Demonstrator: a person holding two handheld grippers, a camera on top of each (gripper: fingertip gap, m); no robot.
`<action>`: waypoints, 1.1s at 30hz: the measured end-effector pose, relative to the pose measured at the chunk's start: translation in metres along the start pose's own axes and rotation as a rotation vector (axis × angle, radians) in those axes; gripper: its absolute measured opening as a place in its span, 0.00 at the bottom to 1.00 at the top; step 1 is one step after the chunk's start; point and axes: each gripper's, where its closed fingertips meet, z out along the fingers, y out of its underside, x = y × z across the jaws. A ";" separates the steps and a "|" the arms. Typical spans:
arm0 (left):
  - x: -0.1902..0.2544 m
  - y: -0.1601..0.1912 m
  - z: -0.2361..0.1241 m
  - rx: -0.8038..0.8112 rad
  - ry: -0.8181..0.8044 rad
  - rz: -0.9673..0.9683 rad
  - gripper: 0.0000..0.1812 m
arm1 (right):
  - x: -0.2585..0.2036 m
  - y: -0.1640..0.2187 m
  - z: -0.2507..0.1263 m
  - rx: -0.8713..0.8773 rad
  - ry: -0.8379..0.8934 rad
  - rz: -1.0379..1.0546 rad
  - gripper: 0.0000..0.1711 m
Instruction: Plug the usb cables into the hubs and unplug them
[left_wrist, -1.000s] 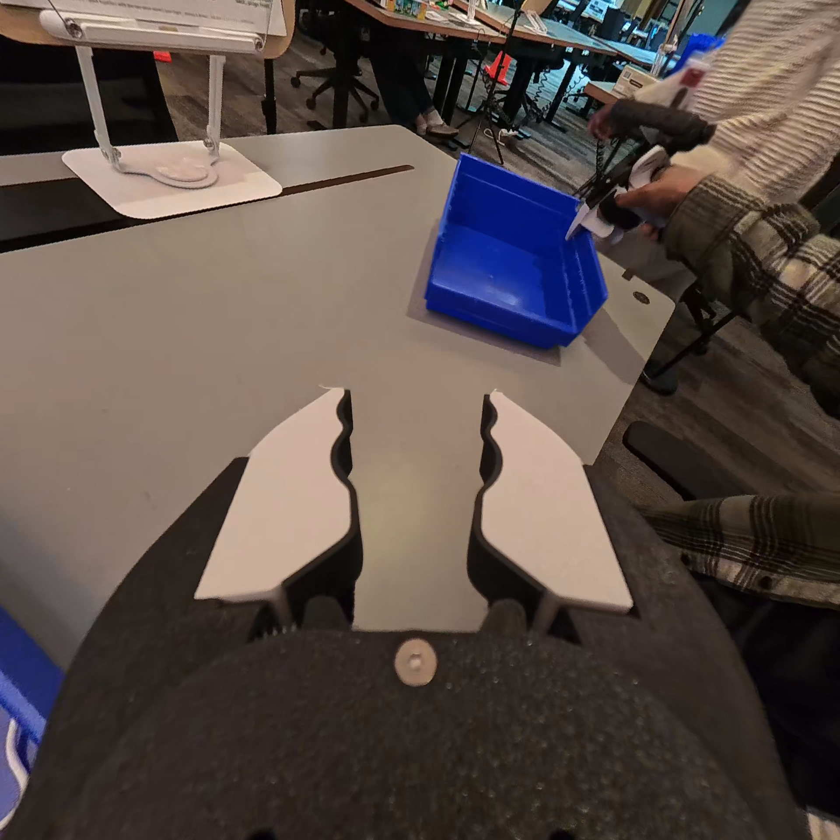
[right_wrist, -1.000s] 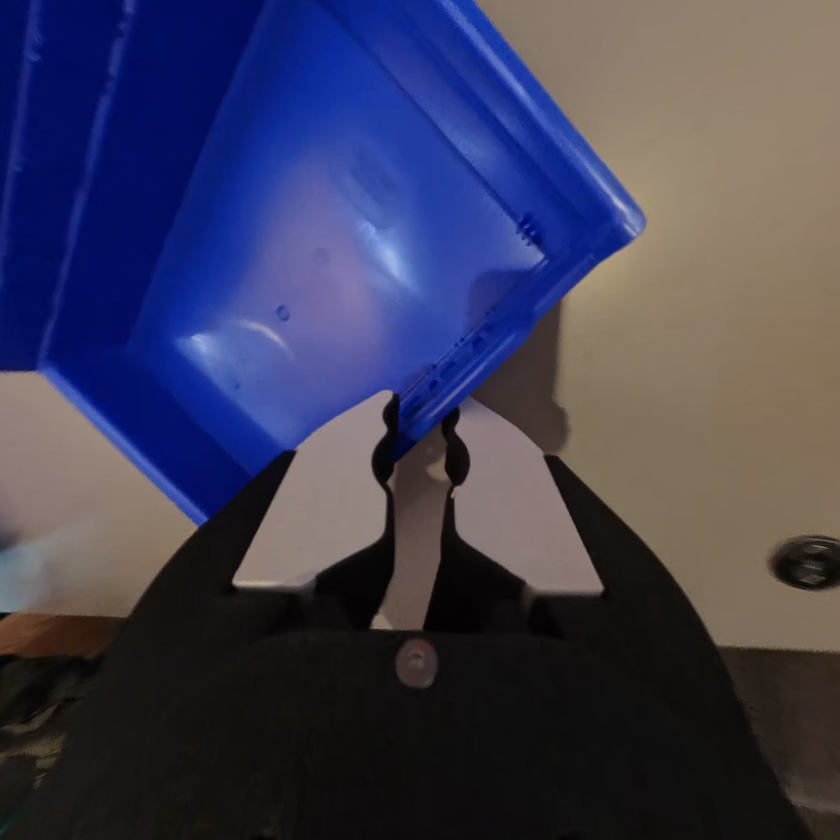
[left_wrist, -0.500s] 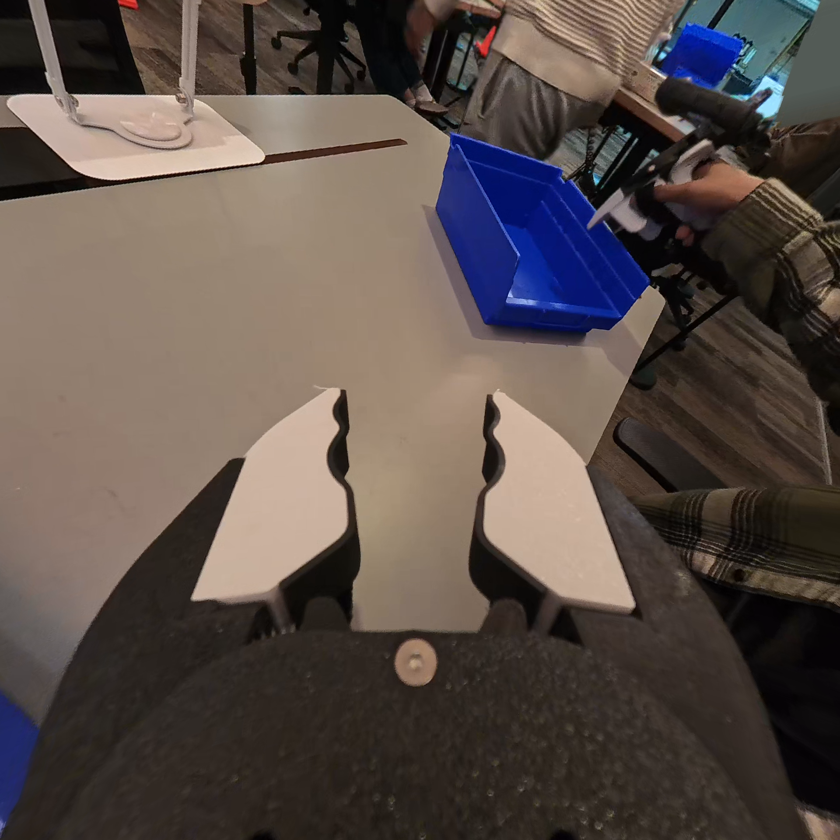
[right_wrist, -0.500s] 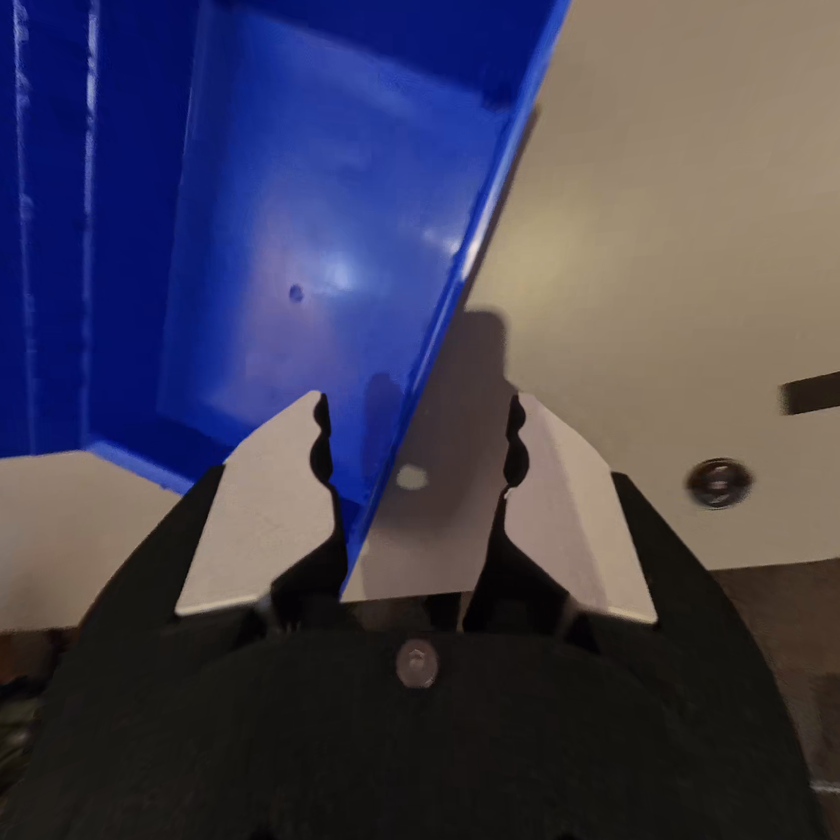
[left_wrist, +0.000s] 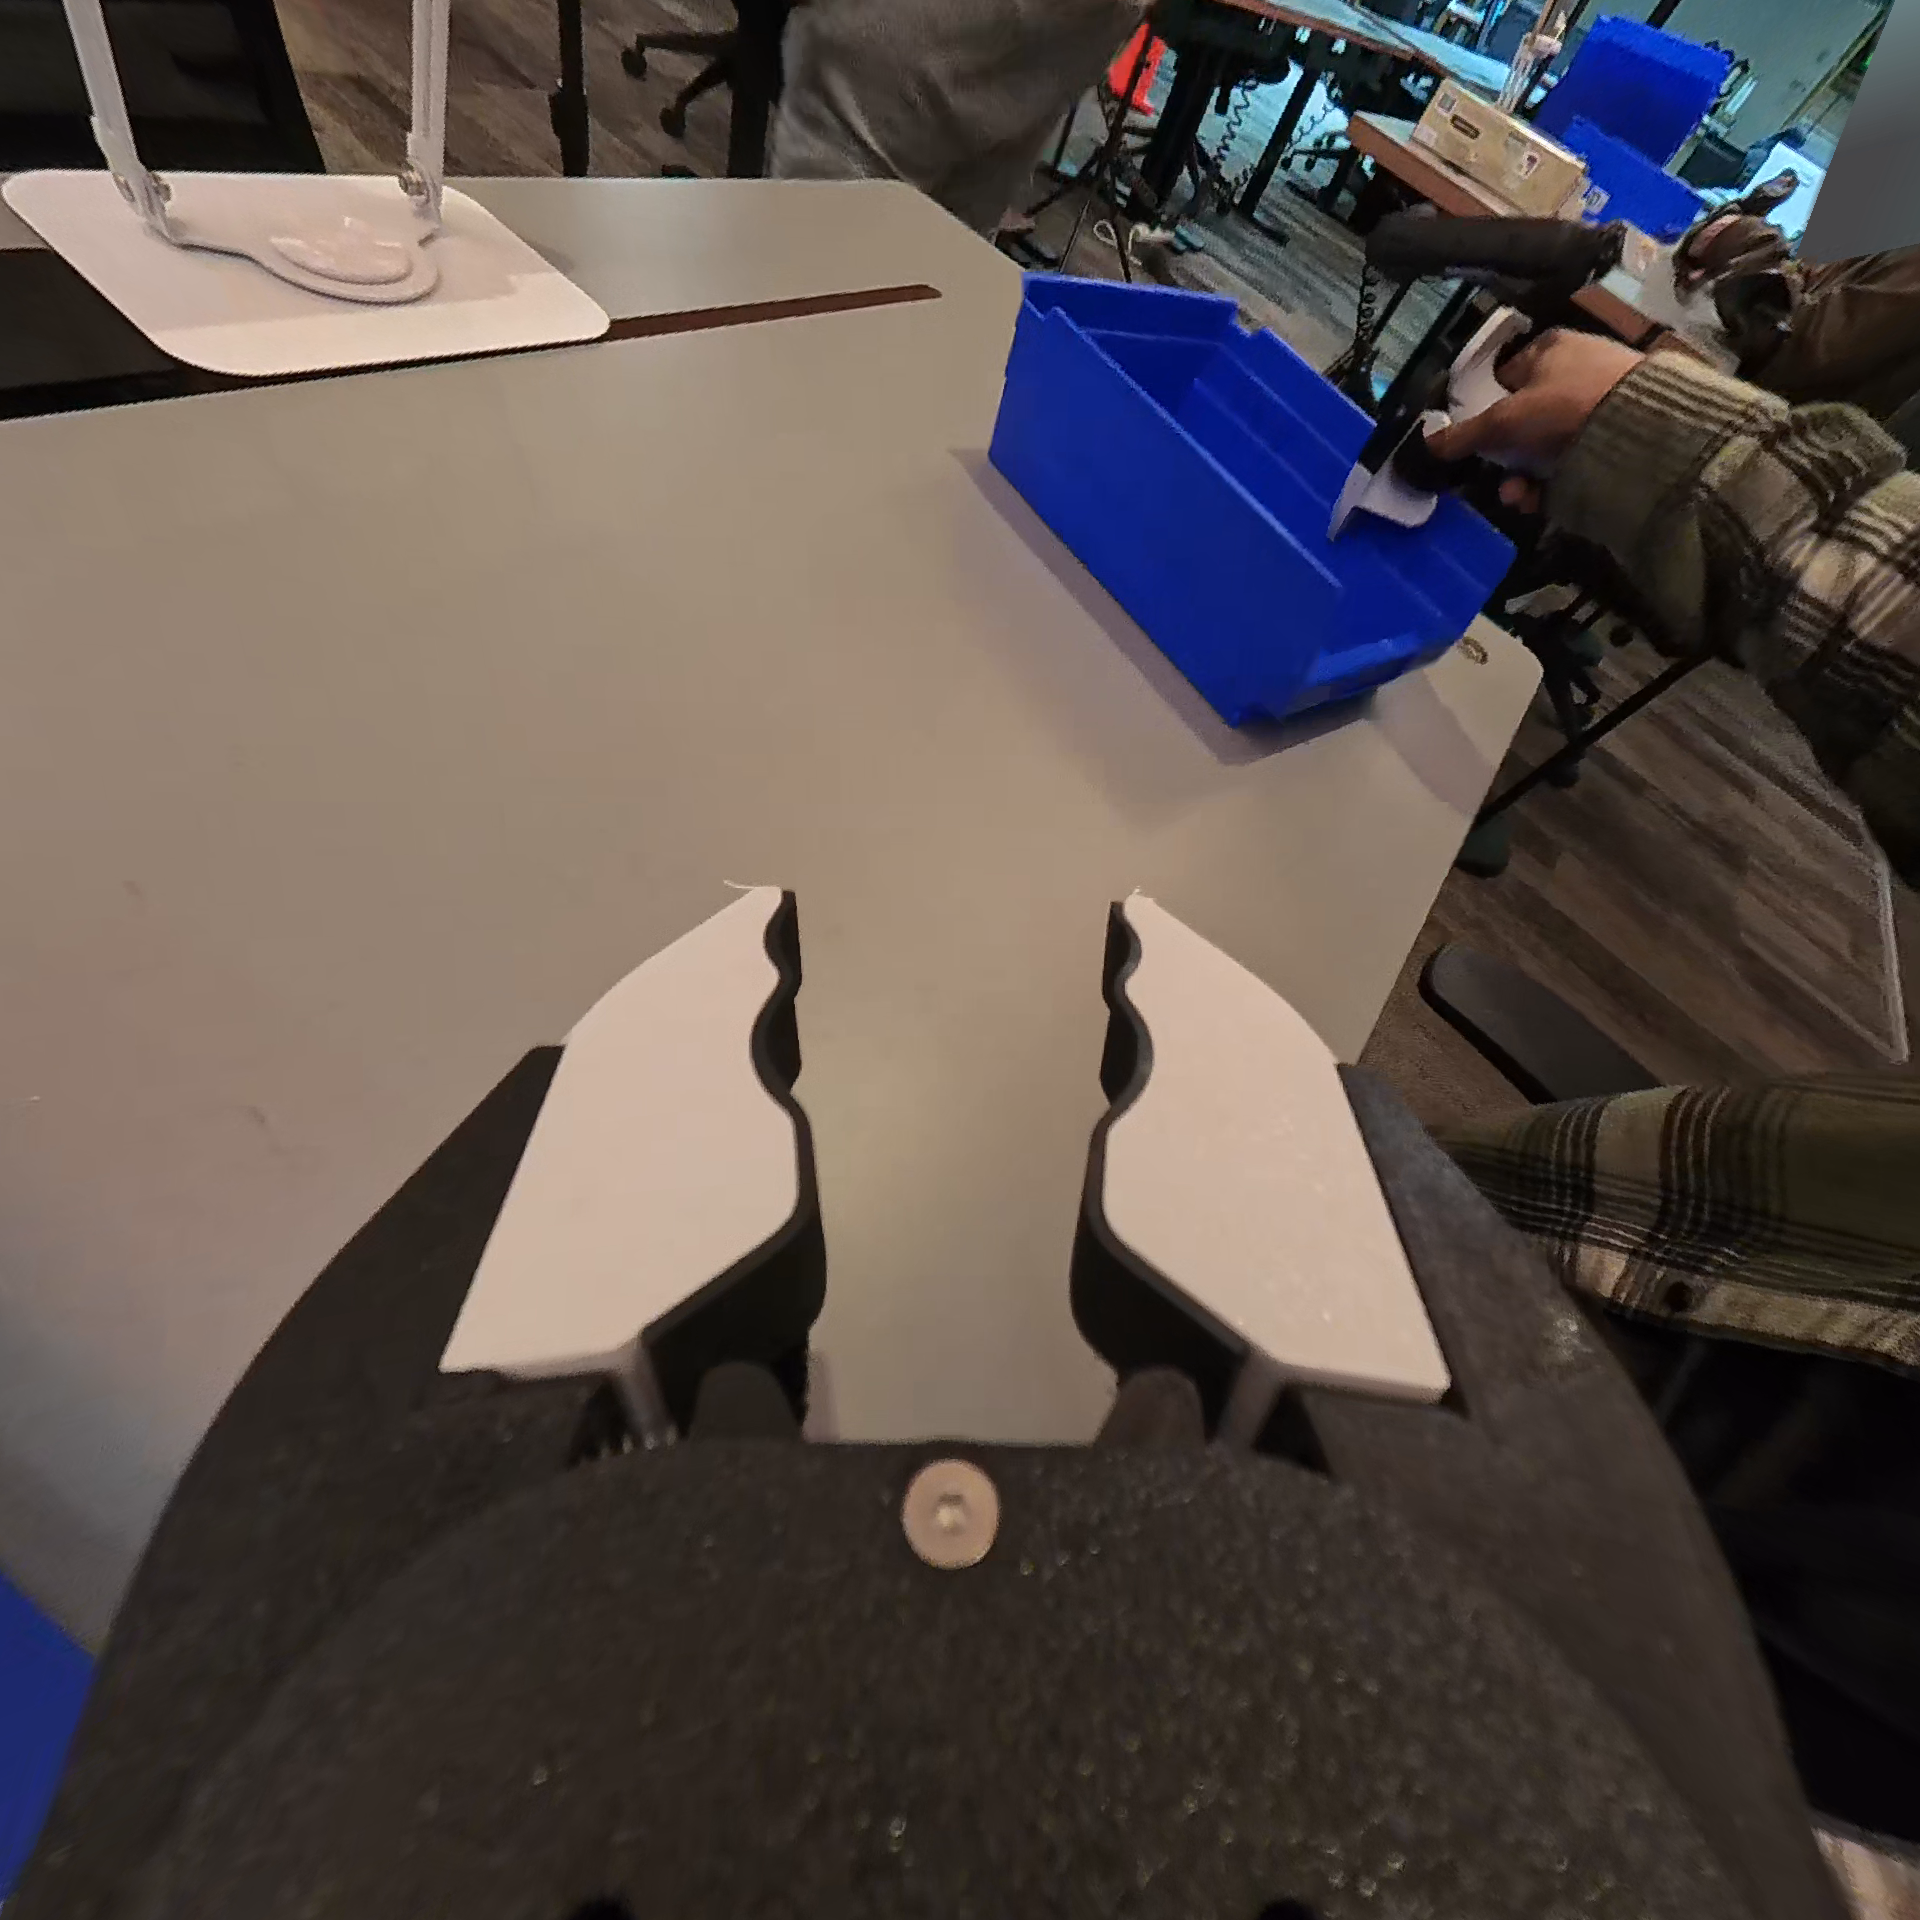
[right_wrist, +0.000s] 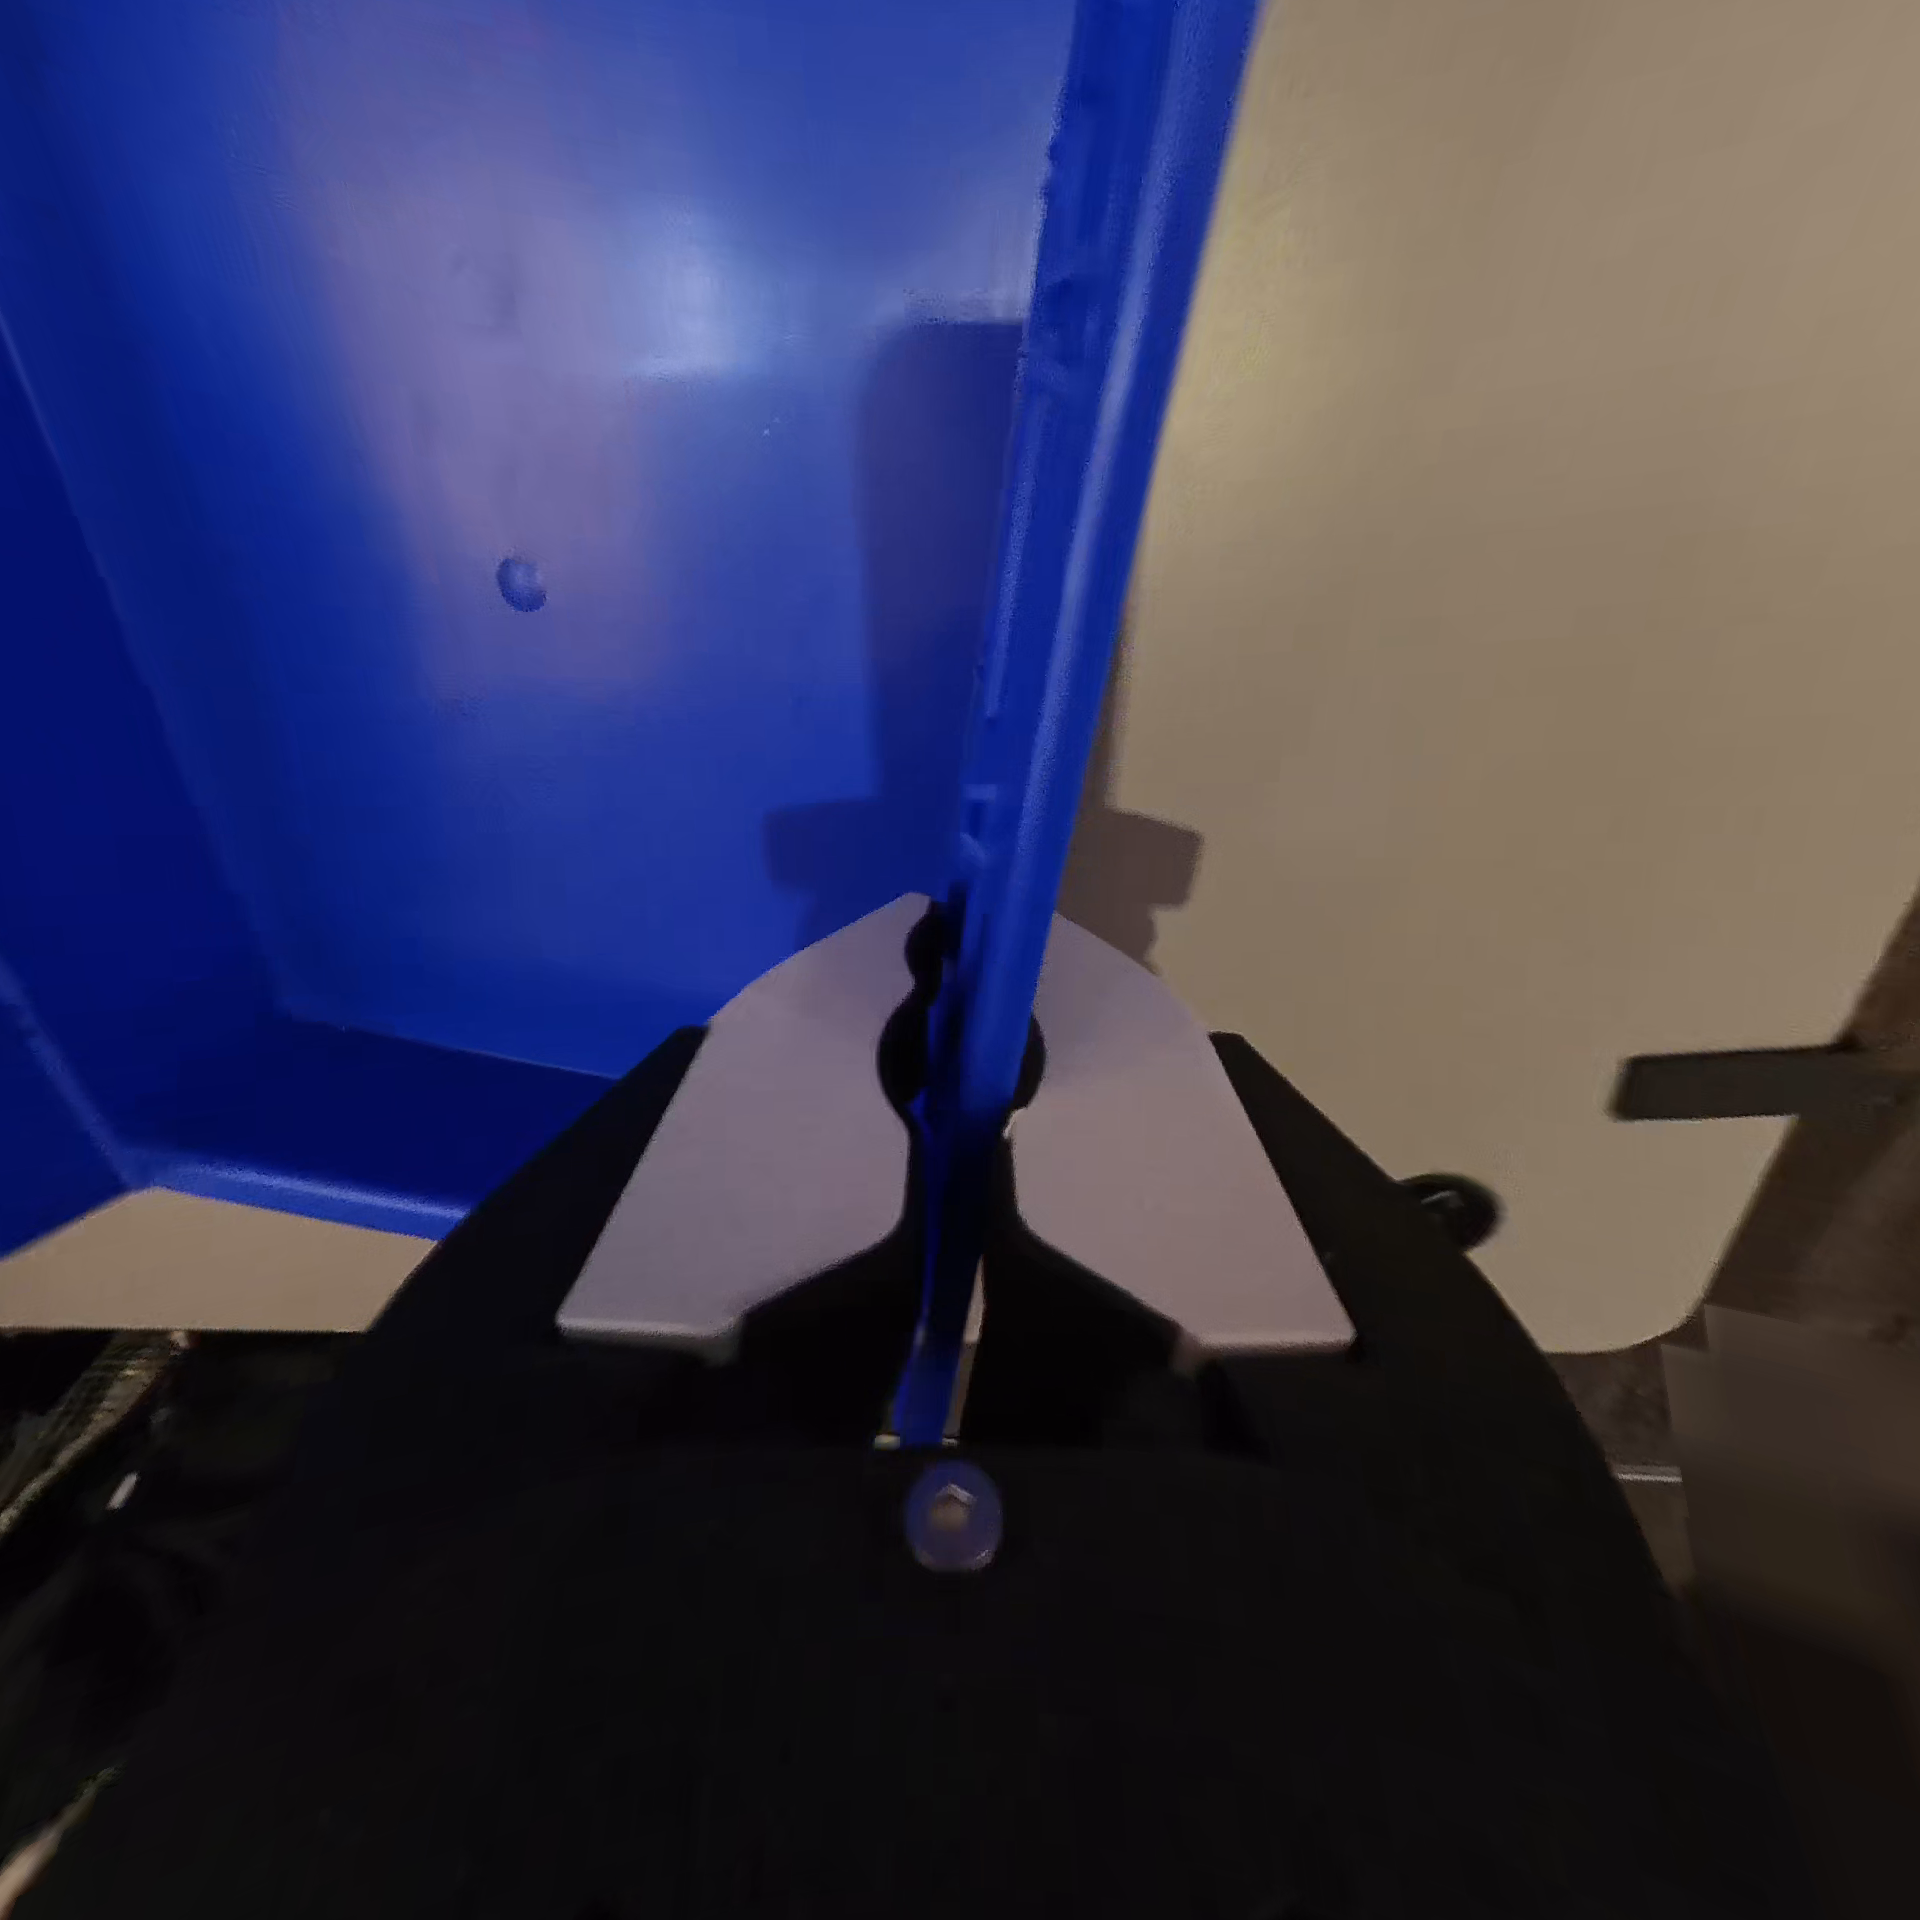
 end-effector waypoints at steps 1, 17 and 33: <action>-0.001 0.002 0.003 -0.008 -0.002 -0.002 0.30 | 0.008 -0.006 -0.001 -0.001 0.005 -0.016 0.03; -0.012 0.002 0.054 -0.051 0.006 -0.071 0.29 | 0.096 -0.058 -0.012 -0.071 0.013 -0.188 0.03; -0.012 -0.011 0.025 -0.025 -0.091 -0.001 0.33 | 0.076 -0.077 -0.095 0.436 -0.083 -0.199 0.25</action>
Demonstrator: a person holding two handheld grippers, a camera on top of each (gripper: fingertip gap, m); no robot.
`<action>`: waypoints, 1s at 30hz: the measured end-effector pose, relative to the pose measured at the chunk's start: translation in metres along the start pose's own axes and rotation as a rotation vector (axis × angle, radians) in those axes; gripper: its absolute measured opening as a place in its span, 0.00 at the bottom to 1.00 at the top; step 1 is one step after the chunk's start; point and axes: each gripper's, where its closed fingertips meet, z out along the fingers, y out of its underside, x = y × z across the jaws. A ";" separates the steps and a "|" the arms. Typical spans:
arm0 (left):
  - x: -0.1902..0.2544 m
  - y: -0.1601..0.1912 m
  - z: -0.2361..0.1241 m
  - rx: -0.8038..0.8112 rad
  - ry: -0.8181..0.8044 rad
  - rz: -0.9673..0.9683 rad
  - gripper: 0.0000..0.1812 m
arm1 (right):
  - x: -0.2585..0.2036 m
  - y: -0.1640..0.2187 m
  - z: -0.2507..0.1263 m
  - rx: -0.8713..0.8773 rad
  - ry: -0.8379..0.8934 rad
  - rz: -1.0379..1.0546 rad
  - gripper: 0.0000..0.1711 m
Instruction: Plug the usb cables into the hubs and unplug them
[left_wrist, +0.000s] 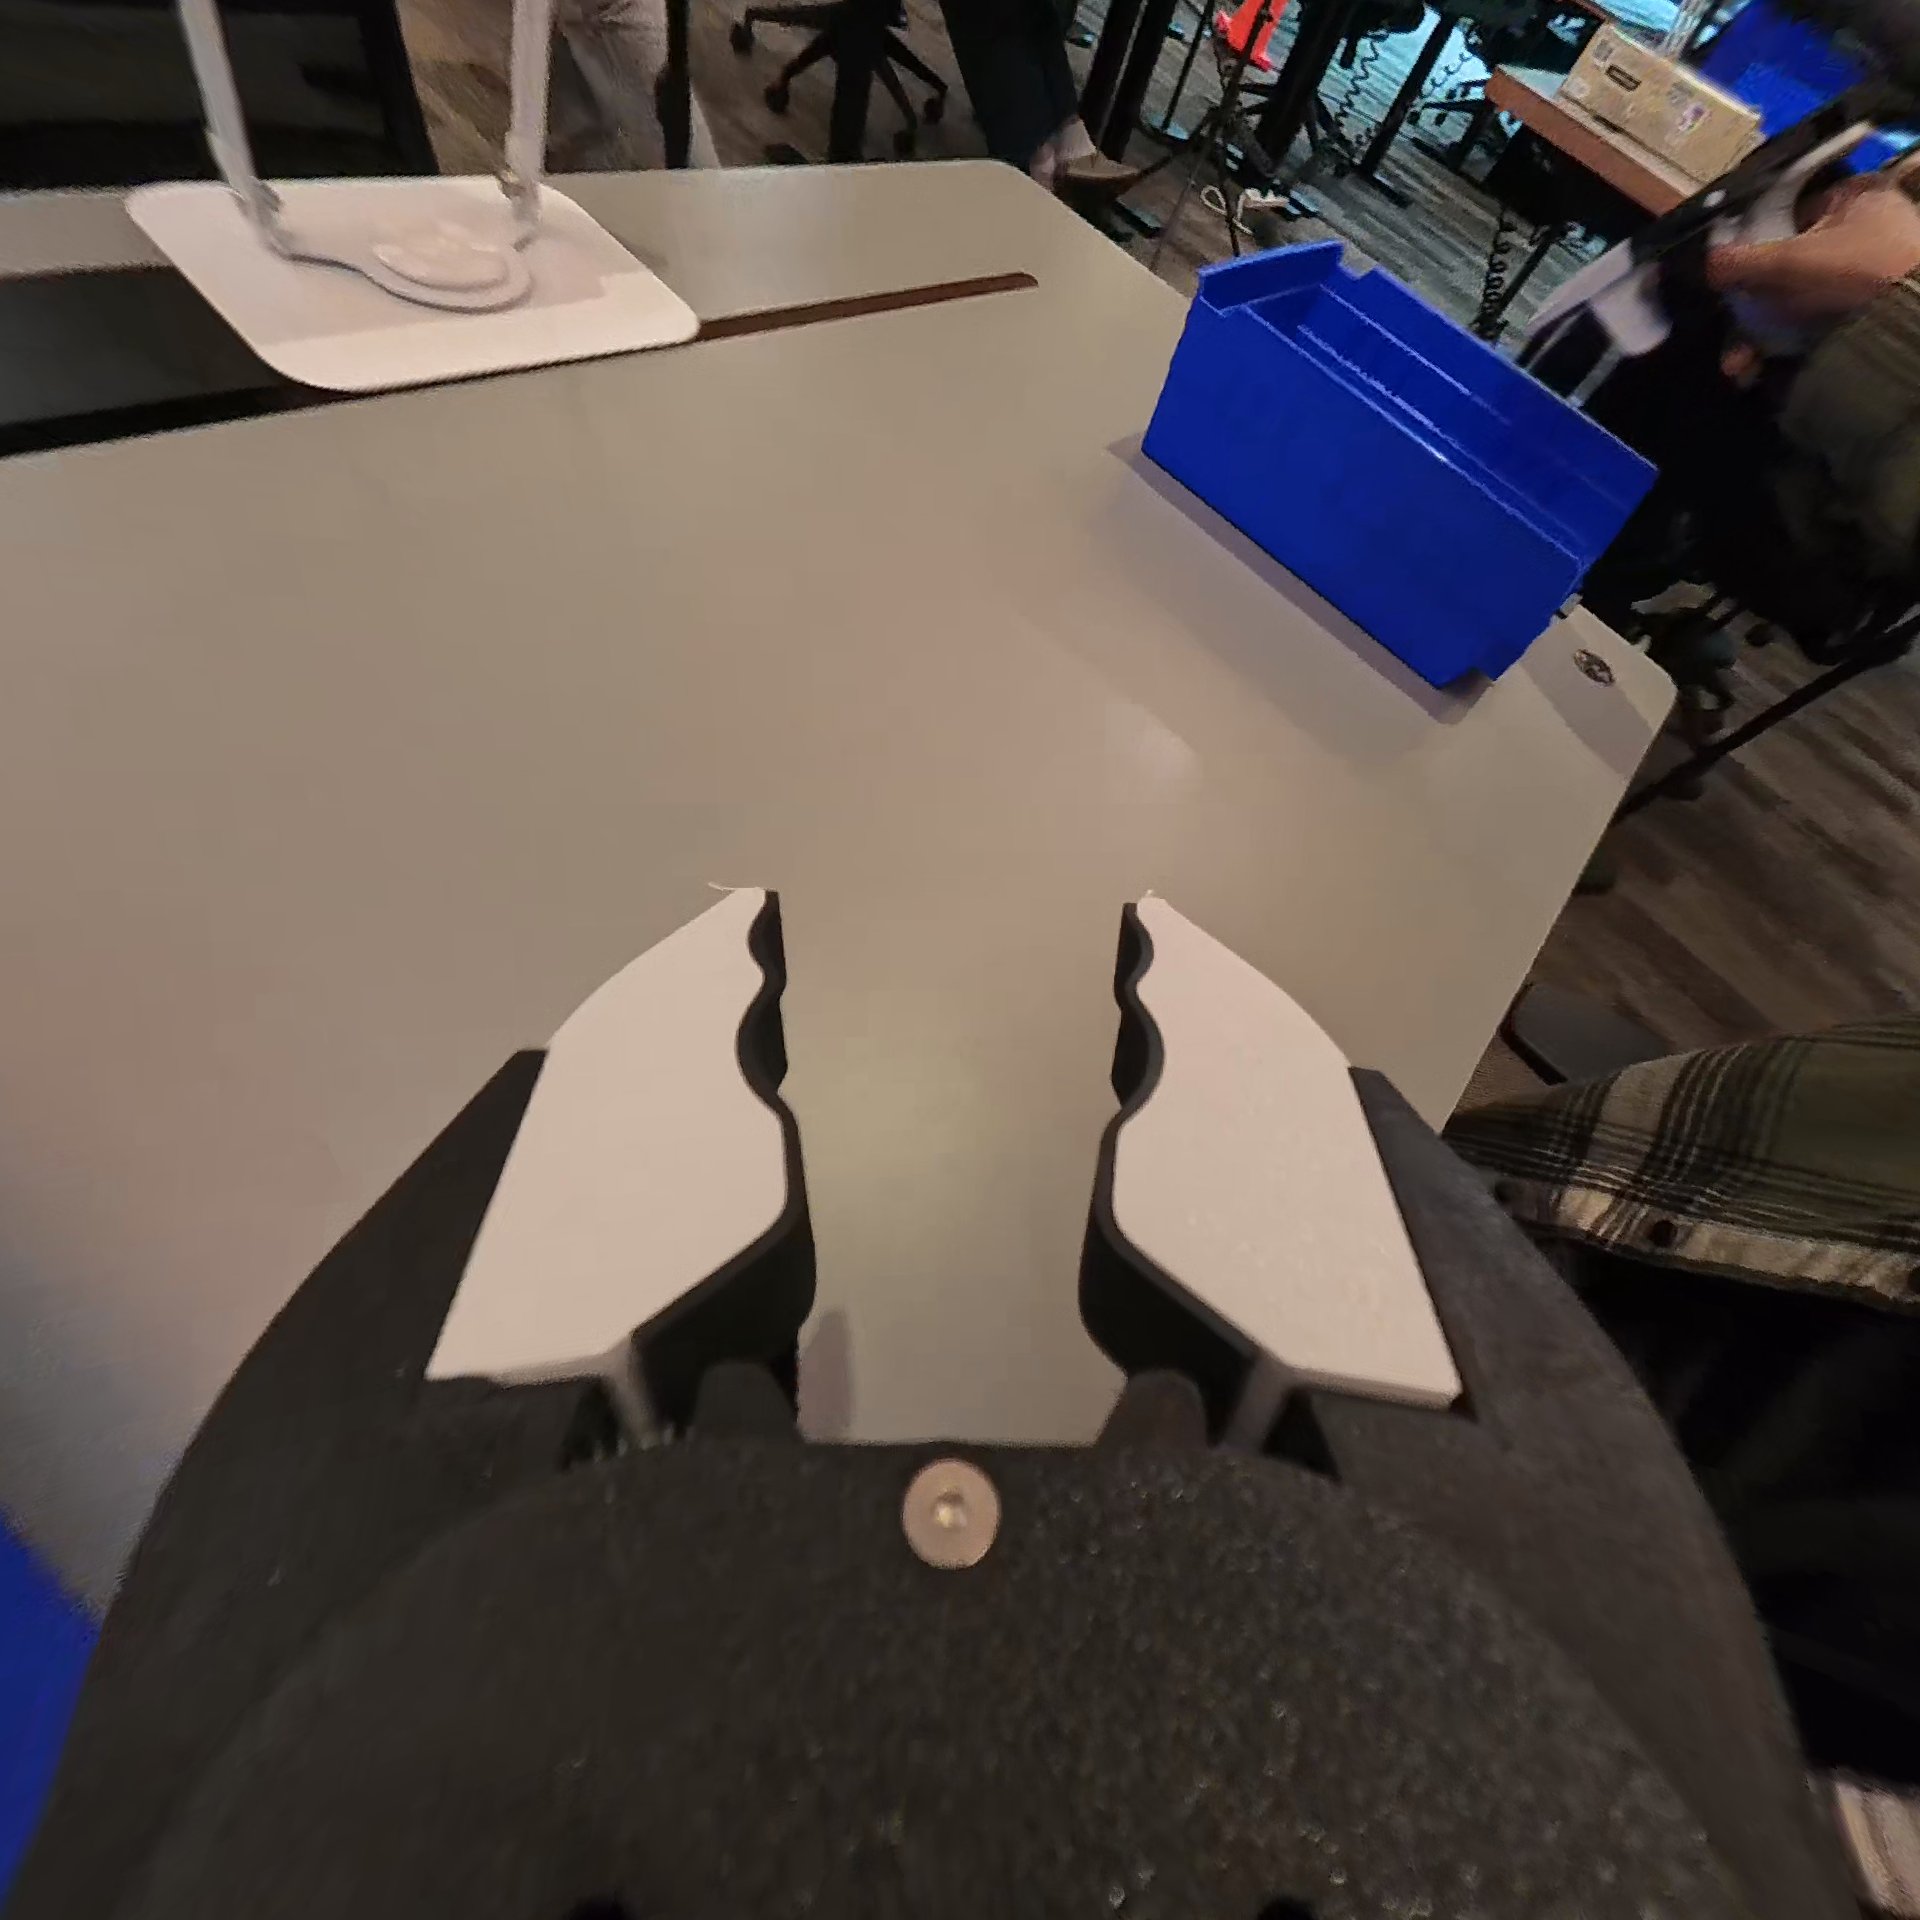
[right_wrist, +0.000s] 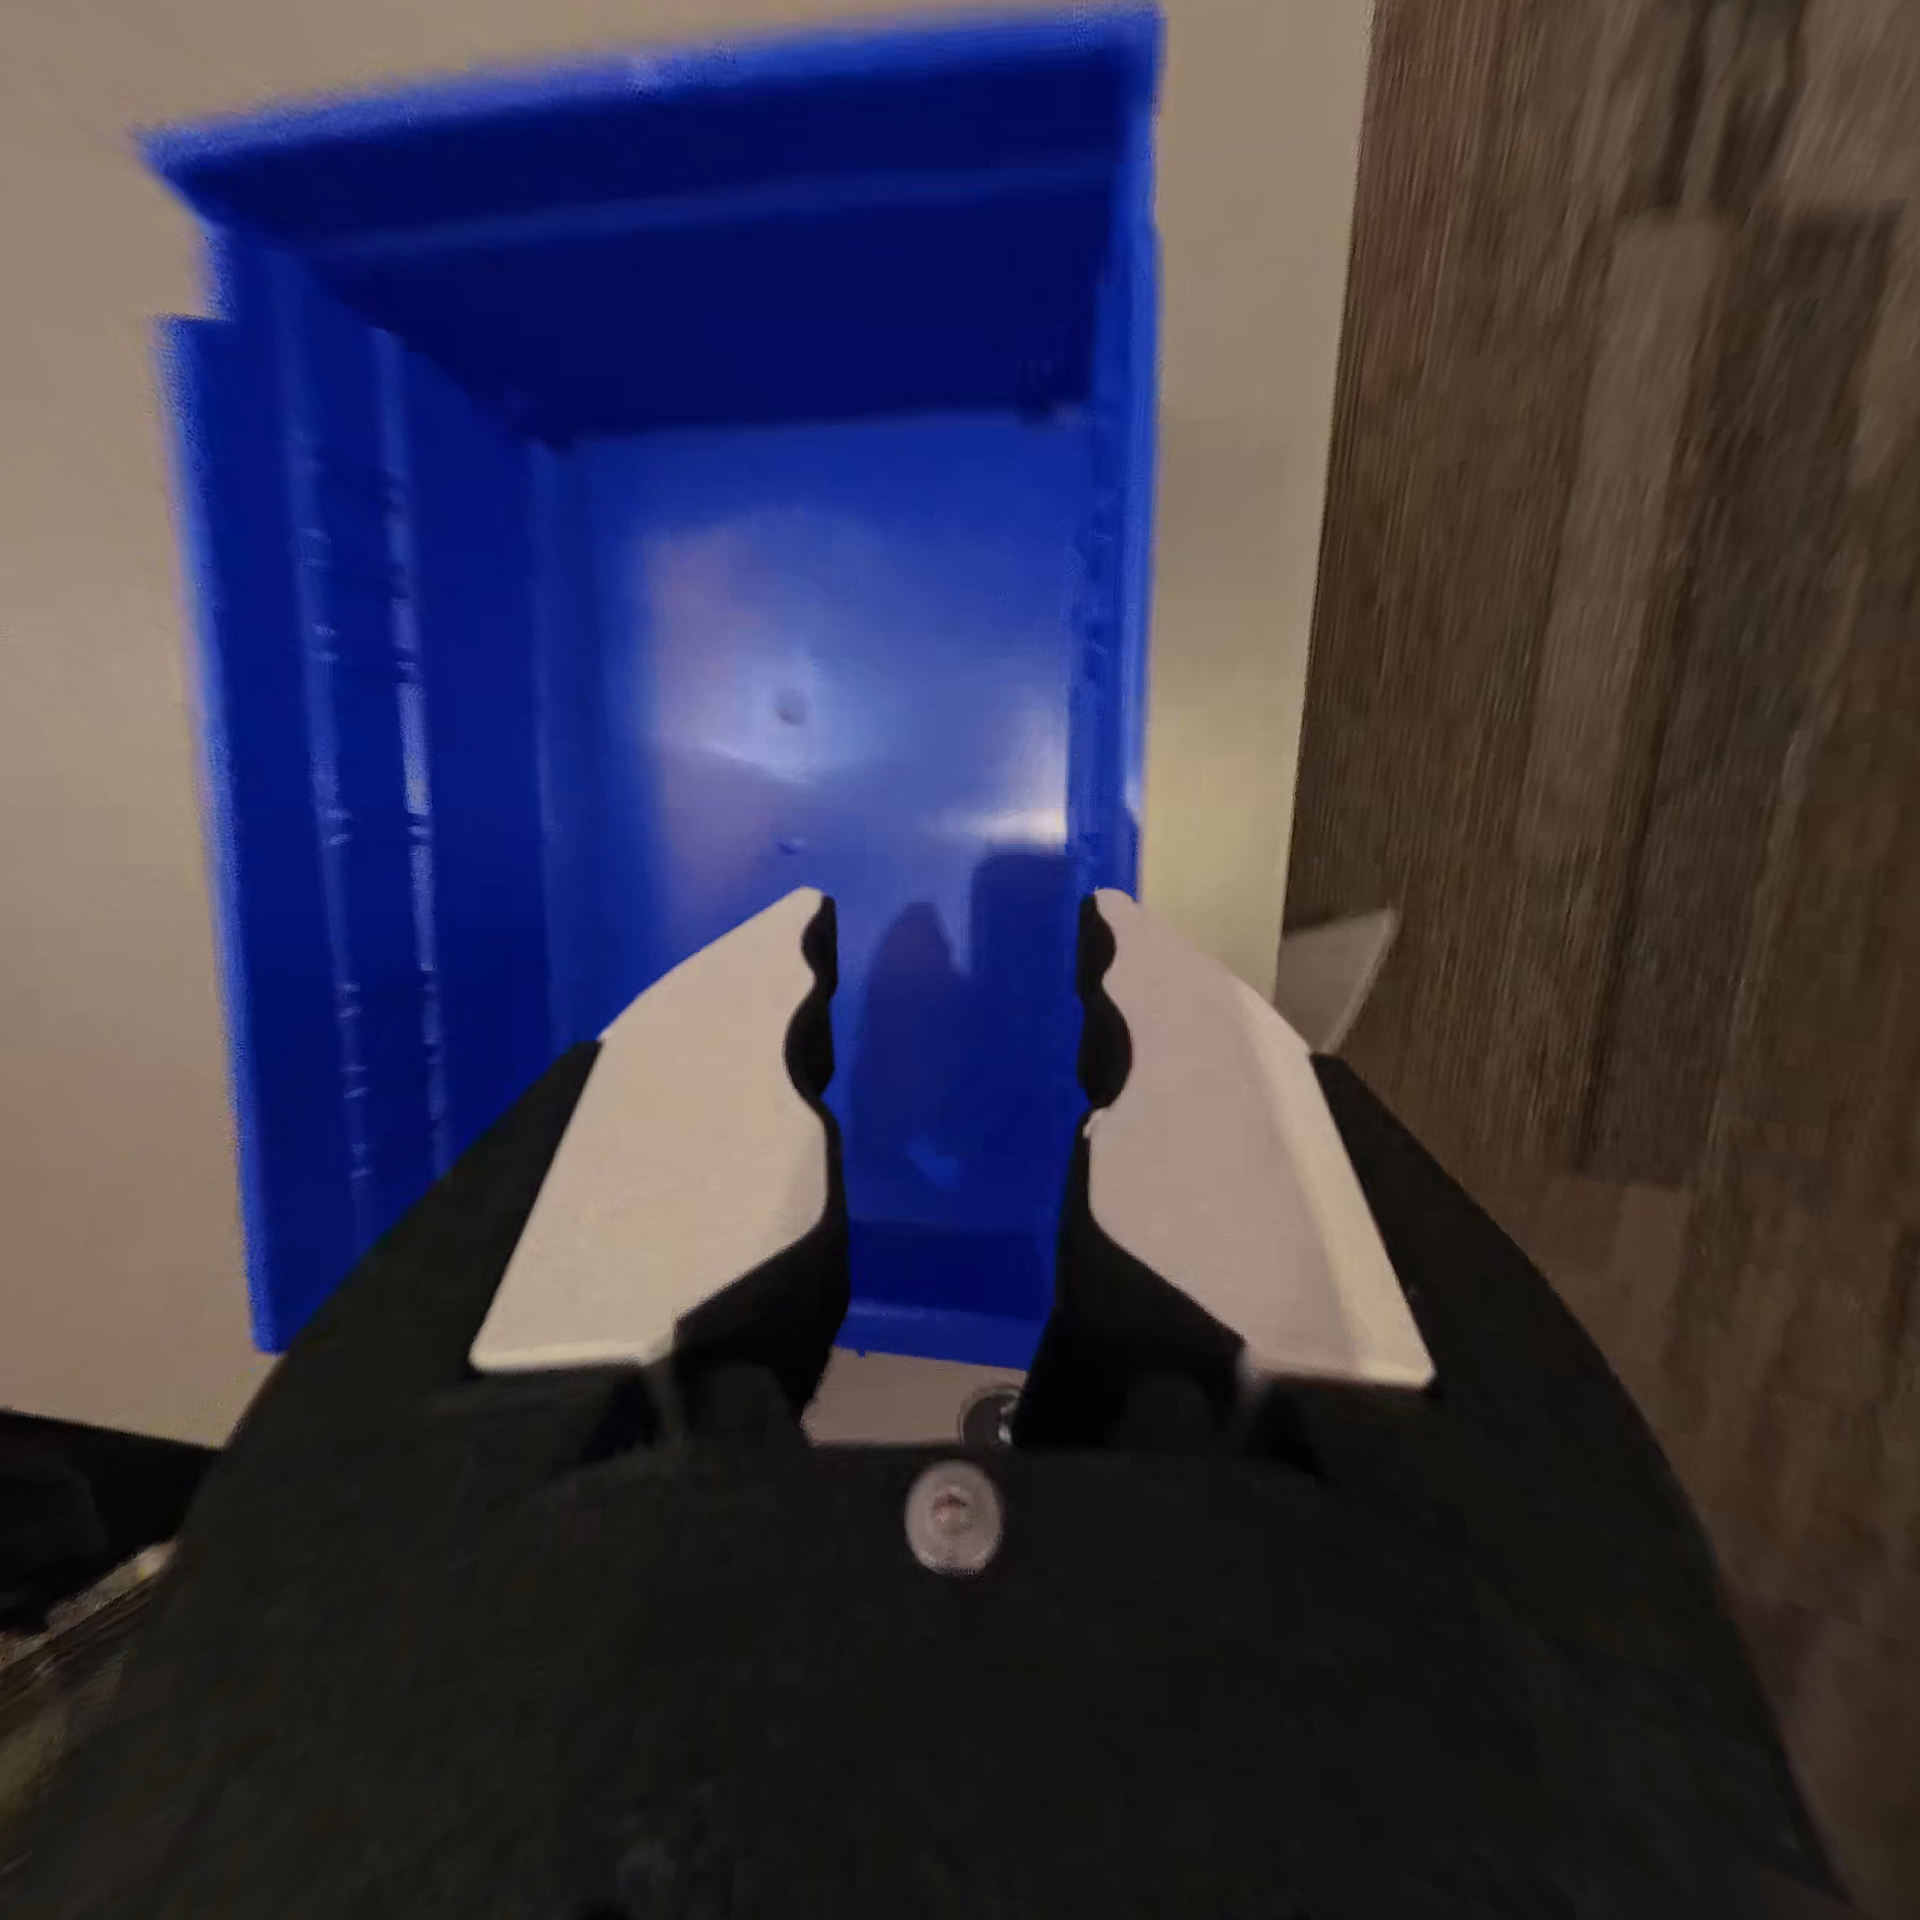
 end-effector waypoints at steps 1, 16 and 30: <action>-0.003 -0.002 -0.010 0.007 -0.019 0.015 0.33 | -0.012 -0.006 -0.011 0.071 0.003 -0.038 0.26; -0.162 0.009 -0.217 -0.091 -0.543 0.033 0.35 | -0.263 0.074 -0.040 0.361 -0.345 -0.418 0.29; -0.221 0.027 -0.183 -0.360 -0.528 0.000 0.35 | -0.349 0.149 0.028 0.272 -0.586 -0.394 0.25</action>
